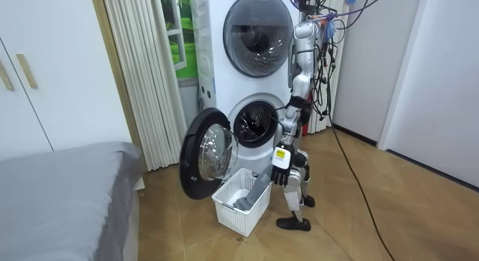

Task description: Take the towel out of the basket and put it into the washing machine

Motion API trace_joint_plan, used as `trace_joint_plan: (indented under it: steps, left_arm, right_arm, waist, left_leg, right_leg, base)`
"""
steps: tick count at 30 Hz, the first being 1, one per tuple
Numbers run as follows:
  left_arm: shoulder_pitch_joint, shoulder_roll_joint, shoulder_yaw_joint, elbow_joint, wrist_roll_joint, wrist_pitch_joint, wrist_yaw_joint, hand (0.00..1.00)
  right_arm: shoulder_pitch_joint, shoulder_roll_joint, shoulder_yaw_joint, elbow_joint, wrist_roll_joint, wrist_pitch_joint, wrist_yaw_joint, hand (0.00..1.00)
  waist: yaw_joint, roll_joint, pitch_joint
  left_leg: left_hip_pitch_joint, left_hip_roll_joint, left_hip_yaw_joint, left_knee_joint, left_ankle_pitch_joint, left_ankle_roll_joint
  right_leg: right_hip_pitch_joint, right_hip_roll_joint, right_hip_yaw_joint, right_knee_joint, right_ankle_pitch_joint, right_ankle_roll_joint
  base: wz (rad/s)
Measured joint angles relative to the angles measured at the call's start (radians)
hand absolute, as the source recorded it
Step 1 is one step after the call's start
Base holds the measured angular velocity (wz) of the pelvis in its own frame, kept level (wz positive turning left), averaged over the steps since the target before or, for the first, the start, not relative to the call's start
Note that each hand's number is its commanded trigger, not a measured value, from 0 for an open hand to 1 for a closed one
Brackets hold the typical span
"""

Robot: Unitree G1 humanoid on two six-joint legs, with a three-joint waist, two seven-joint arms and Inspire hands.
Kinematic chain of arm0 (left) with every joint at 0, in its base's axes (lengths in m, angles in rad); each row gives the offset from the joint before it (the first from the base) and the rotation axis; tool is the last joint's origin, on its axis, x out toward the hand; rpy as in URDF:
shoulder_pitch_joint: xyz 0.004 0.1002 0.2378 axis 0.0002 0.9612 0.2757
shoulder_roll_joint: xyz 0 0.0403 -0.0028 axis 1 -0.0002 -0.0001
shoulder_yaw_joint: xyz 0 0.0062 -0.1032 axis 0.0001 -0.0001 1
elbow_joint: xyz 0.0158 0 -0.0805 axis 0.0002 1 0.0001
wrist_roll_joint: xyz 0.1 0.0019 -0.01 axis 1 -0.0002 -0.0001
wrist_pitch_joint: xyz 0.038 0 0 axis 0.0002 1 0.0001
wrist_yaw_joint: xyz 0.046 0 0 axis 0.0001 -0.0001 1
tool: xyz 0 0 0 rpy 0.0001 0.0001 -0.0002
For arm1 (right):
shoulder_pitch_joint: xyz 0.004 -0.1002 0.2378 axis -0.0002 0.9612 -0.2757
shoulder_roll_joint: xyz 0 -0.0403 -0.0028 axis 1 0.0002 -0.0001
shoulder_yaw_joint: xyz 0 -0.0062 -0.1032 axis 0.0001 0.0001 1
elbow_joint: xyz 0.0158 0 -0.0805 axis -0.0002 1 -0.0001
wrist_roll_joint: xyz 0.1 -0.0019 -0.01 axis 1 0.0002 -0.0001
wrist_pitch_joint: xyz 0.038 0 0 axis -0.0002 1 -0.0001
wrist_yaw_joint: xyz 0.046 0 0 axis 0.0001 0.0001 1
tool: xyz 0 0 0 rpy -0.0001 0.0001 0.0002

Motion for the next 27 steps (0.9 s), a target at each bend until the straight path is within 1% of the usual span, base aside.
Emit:
trace_joint_plan:
  steps: [5,6,9,14,17,20,21,22,23,25,27]
  left_arm:
    - [-0.005,0.000,-0.002,0.000,0.032,-0.004,-0.001,0.00]
    - [-0.005,0.000,-0.002,0.000,0.035,-0.007,-0.001,0.00]
    - [-0.005,0.000,-0.002,0.000,0.035,-0.010,0.000,0.00]
    - [-0.015,0.000,-0.018,-0.002,0.036,-0.024,0.015,0.00]
    - [-0.028,0.000,-0.020,-0.001,0.059,-0.036,0.029,0.00]
    - [-0.061,0.007,-0.018,-0.001,0.084,-0.053,0.034,0.00]
    - [-0.079,0.009,-0.018,-0.001,0.085,-0.070,0.043,0.00]
    - [-0.097,0.009,-0.020,-0.001,0.084,-0.087,0.054,0.00]
    - [-0.108,0.008,-0.023,-0.002,0.084,-0.093,0.057,0.00]
    - [-0.159,0.008,-0.053,-0.002,0.086,-0.110,0.064,0.00]
    - [-0.193,0.009,-0.077,0.005,0.091,-0.118,0.077,0.00]
  right_arm:
    - [0.001,0.000,0.001,-0.001,0.023,0.000,0.000,0.00]
    - [0.002,0.000,0.002,-0.001,0.035,0.000,0.000,0.00]
    - [0.005,0.000,0.004,-0.001,0.063,0.000,0.000,0.00]
    - [0.005,0.001,0.005,-0.001,0.099,-0.002,0.000,0.00]
    - [0.005,0.000,0.004,-0.002,0.099,-0.011,0.009,0.00]
    - [-0.005,-0.002,0.002,0.001,0.092,-0.029,0.020,0.00]
    - [-0.015,-0.003,0.003,0.001,0.080,-0.034,0.022,0.00]
    - [-0.025,-0.004,0.004,0.001,0.074,-0.038,0.027,0.00]
    - [-0.031,-0.004,0.005,0.001,0.073,-0.039,0.031,0.00]
    - [-0.065,-0.003,0.025,0.002,0.065,-0.044,0.046,0.00]
    - [-0.105,0.001,0.038,0.009,0.032,-0.045,0.053,0.00]
  waist:
    - [0.000,0.001,-0.0012]
    - [-0.002,0.001,-0.0053]
    - [-0.007,0.002,-0.0079]
    - [-0.014,0.005,-0.0082]
    - [-0.017,0.005,-0.0082]
    - [-0.017,0.008,-0.0074]
    - [-0.017,0.012,-0.0058]
    - [-0.018,0.012,-0.0060]
    - [-0.018,0.012,-0.0060]
    - [-0.023,0.021,-0.0018]
    - [-0.032,0.026,0.0028]
  left_leg:
    - [-0.009,0.000,-0.001,0.002,-0.001,0.001]
    - [-0.016,0.000,-0.002,0.003,-0.001,0.001]
    - [-0.017,0.000,-0.002,0.004,0.000,0.001]
    - [-0.025,0.000,0.000,0.003,0.000,0.001]
    - [-0.048,0.001,0.000,0.010,-0.001,0.001]
    - [-0.081,0.003,0.000,0.020,0.000,0.002]
    - [-0.095,0.004,0.001,0.026,0.001,0.003]
    - [-0.109,0.003,0.001,0.031,0.002,0.004]
    - [-0.117,0.003,0.001,0.035,0.002,0.004]
    - [-0.160,0.002,0.001,0.046,0.005,0.009]
    - [-0.183,0.001,0.001,0.053,0.007,0.012]
  right_leg:
    - [-0.006,0.000,-0.001,0.000,0.000,0.000]
    - [-0.012,0.000,-0.001,0.000,0.000,0.000]
    - [-0.012,0.000,-0.001,0.000,0.000,0.000]
    - [-0.032,0.000,0.004,0.002,0.000,0.000]
    - [-0.051,0.000,0.005,0.002,0.003,-0.005]
    - [-0.081,-0.001,0.006,0.010,0.006,-0.009]
    - [-0.105,-0.002,0.008,0.021,0.006,-0.009]
    - [-0.122,-0.003,0.011,0.022,0.006,-0.010]
    - [-0.132,-0.004,0.012,0.027,0.006,-0.010]
    - [-0.177,-0.007,0.018,0.051,0.007,-0.011]
    - [-0.209,-0.011,0.023,0.067,0.007,-0.011]
  base:
    - [0.00]
    - [0.00]
    - [0.00]
    - [-0.02]
    - [-0.01]
    - [-0.02]
    - [-0.07]
    - [-0.08]
    - [-0.10]
    - [-0.10]
    - [-0.07]
